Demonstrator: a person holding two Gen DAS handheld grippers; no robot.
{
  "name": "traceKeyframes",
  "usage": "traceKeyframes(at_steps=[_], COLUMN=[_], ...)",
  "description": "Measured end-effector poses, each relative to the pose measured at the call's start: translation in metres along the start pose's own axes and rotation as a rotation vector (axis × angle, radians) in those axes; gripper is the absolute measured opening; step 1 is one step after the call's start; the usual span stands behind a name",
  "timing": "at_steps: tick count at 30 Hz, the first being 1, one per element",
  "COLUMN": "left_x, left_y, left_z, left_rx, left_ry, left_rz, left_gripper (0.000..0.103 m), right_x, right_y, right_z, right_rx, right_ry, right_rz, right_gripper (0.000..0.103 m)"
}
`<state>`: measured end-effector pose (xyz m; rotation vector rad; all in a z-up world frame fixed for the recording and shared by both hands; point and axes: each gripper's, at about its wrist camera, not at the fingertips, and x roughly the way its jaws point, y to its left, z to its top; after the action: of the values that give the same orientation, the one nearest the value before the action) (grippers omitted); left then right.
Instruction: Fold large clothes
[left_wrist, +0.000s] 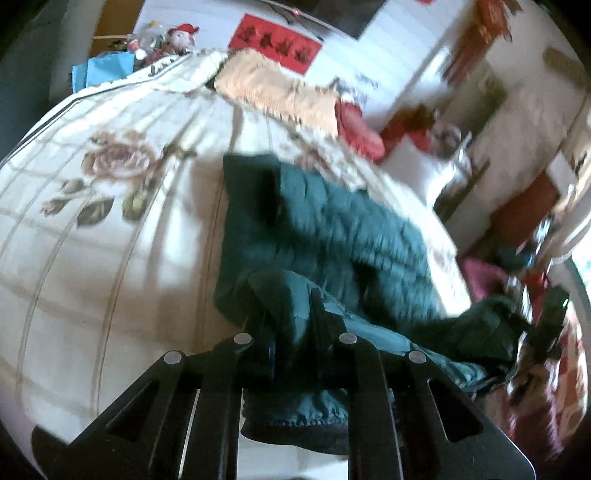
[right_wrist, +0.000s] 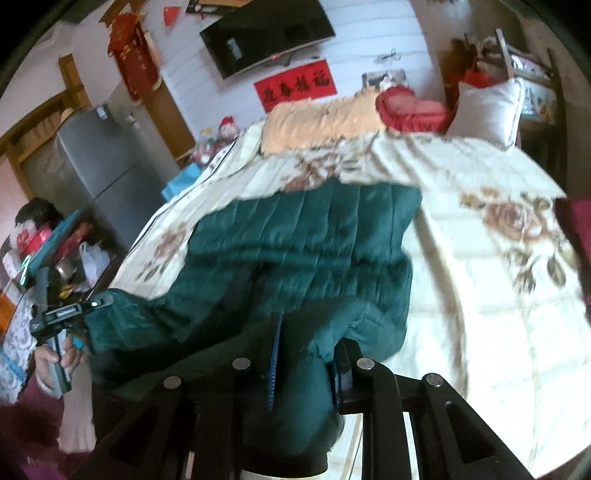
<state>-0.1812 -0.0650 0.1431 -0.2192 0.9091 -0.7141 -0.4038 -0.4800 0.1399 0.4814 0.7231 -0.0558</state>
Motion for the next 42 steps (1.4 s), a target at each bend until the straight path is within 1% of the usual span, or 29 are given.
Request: traceKeyframes(at_steps=[3,5,7,10,12,14,16,19,23,25,26,28,29,31,32,33,34,35,36,37,38,39,40,42], left_x=[0.015,0.028,0.045,0.077,0.095,0.112,0.127,0.153,0.182,0.193,0.2,0.211,0.214,0.214,0.213,0.21,0.207,0.201,0.193,0.183,0.173,0.161,0.155,0.146], left_y=[-0.002,-0.001,0.002,0.004,0.007,0.014,0.022,0.031,0.038,0.044,0.048,0.053,0.056,0.06,0.061,0.065,0.067,0.07,0.072,0.071,0.069,0.067,0.064,0.057], left_z=[0.033,0.052,0.071,0.097,0.111,0.124,0.136,0.15,0.158,0.159,0.16,0.16,0.16,0.161,0.164,0.168,0.17,0.173,0.177,0.18,0.183,0.185,0.186,0.186], left_rx=[-0.031,-0.052,-0.077,-0.088,-0.103,-0.127,-0.159,-0.192,-0.213,-0.239,-0.258,-0.291,-0.307,-0.315,-0.316,-0.324,-0.336,-0.353,-0.363,-0.361,-0.351,-0.338,-0.331,-0.314], left_ry=[-0.034,-0.043,-0.044,-0.046,-0.041,-0.039,-0.035,-0.016,0.001,0.004,0.011,0.023,0.03,0.037,0.051,0.066,0.068,0.066,0.048,0.009,-0.032,-0.076,-0.096,-0.102], left_rz=[-0.004,0.004,0.013,0.072,0.097,0.109,0.11,0.122,0.148,0.15,0.144,0.132,0.118,0.08,0.054,0.008,-0.029,-0.082,-0.116,-0.115,-0.096,-0.08,-0.081,-0.087], left_gripper=[0.013,0.013,0.013,0.013,0.013,0.013,0.013,0.013,0.013,0.014,0.016,0.019,0.02,0.024,0.028,0.034,0.037,0.046,0.057,0.064,0.076,0.083,0.084,0.084], right_x=[0.016,0.024,0.04,0.067,0.085,0.098,0.117,0.14,0.178,0.19,0.197,0.209,0.215,0.212,0.208,0.203,0.197,0.19,0.184,0.174,0.168,0.155,0.147,0.137], right_y=[-0.011,-0.019,-0.028,-0.033,-0.036,-0.044,-0.058,-0.076,-0.09,-0.096,-0.099,-0.104,-0.108,-0.116,-0.117,-0.118,-0.117,-0.116,-0.114,-0.11,-0.107,-0.101,-0.095,-0.079], right_z=[0.03,0.046,0.066,0.093,0.109,0.119,0.133,0.144,0.15,0.151,0.15,0.148,0.147,0.145,0.146,0.146,0.147,0.149,0.151,0.154,0.156,0.16,0.162,0.164], right_rx=[0.028,0.052,0.083,0.098,0.098,0.108,0.146,0.199,0.231,0.254,0.257,0.269,0.295,0.34,0.349,0.352,0.355,0.353,0.349,0.339,0.326,0.296,0.279,0.238], right_ry=[-0.016,-0.022,-0.03,-0.026,-0.022,-0.018,-0.011,0.007,0.04,0.04,0.035,0.05,0.063,0.043,0.031,0.022,0.008,-0.006,-0.023,-0.057,-0.079,-0.116,-0.135,-0.159], right_rz=[-0.031,-0.042,-0.06,-0.103,-0.141,-0.159,-0.176,-0.177,-0.212,-0.22,-0.219,-0.207,-0.19,-0.151,-0.136,-0.124,-0.106,-0.087,-0.082,-0.103,-0.124,-0.143,-0.146,-0.125], right_gripper=[0.02,0.02,0.02,0.02,0.02,0.02,0.02,0.02,0.02,0.02,0.02,0.027,0.029,0.033,0.037,0.038,0.046,0.06,0.068,0.079,0.084,0.084,0.084,0.084])
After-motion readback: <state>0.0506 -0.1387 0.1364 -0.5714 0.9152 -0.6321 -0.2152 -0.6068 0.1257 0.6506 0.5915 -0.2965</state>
